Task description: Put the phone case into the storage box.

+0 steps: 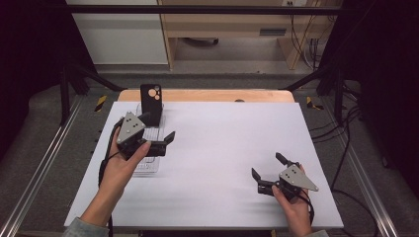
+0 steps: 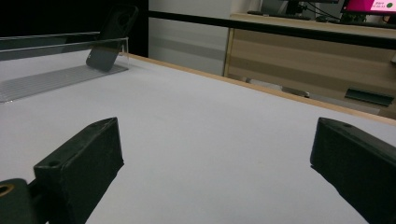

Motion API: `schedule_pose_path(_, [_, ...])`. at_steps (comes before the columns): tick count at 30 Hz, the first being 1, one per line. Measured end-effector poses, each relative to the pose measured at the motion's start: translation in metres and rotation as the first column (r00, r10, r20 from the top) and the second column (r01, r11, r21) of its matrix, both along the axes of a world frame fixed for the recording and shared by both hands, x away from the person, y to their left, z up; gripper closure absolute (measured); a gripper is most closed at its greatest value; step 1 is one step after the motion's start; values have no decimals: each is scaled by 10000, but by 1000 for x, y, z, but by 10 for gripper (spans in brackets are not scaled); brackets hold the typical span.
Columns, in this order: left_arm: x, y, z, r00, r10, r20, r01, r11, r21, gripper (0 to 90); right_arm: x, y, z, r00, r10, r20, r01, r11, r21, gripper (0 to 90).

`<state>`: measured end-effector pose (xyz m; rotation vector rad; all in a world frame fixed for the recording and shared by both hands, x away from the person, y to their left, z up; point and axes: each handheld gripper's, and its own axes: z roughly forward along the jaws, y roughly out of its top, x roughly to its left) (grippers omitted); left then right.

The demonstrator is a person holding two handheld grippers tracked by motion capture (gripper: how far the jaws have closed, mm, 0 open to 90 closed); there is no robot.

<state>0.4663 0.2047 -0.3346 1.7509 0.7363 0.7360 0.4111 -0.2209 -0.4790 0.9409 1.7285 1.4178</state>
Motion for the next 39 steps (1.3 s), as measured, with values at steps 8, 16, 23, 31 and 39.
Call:
schedule_pose_path(8, [-7,10,9,9997,131,215,-124,9995,-302,16,0,0,0,10000,-38,13,38,10000,18,27])
schedule_pose_path(16, [-14,16,11,9994,134,316,-125,9995,-294,15,0,-1,0,10000,-53,-35,53,10000,83,27])
schedule_pose_path(23, [-17,23,12,9991,215,353,-202,9991,-379,15,0,0,0,10000,-42,-56,42,9999,100,27])
schedule_pose_path(31, [-22,30,9,9984,378,423,-364,9988,-334,15,0,0,0,10000,-26,-71,27,10000,95,27])
schedule_pose_path(39, [-26,40,4,9974,584,425,-567,9976,-398,14,0,0,0,10000,-17,-95,18,10000,95,27])
